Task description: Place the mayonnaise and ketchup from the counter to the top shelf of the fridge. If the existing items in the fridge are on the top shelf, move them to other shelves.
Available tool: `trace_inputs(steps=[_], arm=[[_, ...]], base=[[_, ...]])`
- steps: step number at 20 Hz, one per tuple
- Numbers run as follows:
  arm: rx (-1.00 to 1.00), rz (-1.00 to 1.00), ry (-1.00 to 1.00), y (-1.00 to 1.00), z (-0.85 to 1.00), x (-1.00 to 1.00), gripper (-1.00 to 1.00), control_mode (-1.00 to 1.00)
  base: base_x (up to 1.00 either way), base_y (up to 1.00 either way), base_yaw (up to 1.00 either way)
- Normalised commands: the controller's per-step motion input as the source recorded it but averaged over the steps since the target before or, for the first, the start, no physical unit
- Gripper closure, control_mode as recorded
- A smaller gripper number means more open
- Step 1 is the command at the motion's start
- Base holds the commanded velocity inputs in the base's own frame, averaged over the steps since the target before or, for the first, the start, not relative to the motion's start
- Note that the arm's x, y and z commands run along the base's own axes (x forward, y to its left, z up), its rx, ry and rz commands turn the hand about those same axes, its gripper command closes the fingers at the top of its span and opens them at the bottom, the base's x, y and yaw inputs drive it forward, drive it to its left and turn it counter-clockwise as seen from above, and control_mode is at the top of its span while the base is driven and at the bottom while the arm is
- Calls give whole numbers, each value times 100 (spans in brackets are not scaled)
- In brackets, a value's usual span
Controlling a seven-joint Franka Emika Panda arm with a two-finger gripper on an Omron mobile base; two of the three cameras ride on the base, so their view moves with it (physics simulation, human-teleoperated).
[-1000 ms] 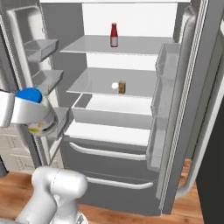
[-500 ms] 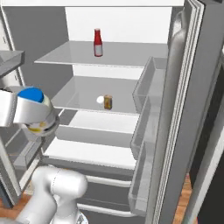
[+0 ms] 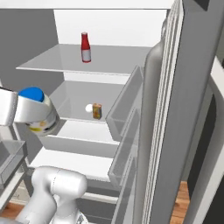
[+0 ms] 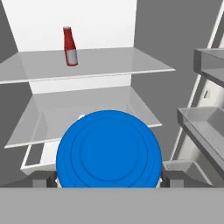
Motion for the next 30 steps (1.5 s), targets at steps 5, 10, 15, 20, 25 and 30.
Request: trace_inputs(steps=[5,10,15,20,25,30], arm=[[0,0,0,0,0,0,100,100],[0,0,0,0,0,0,100,100],[2,-3,-12,-25,24,95,100,-100],[3,-3,-18,-6,18,100,100,-100],[1,-4,-12,-27,1,100,100,-100],[1,-4,-2,-38,13,100,100,-100]], base=[[51,-6,0],[64,-31,-1],[0,0,0],[0,0,0],[0,0,0],[0,0,0]])
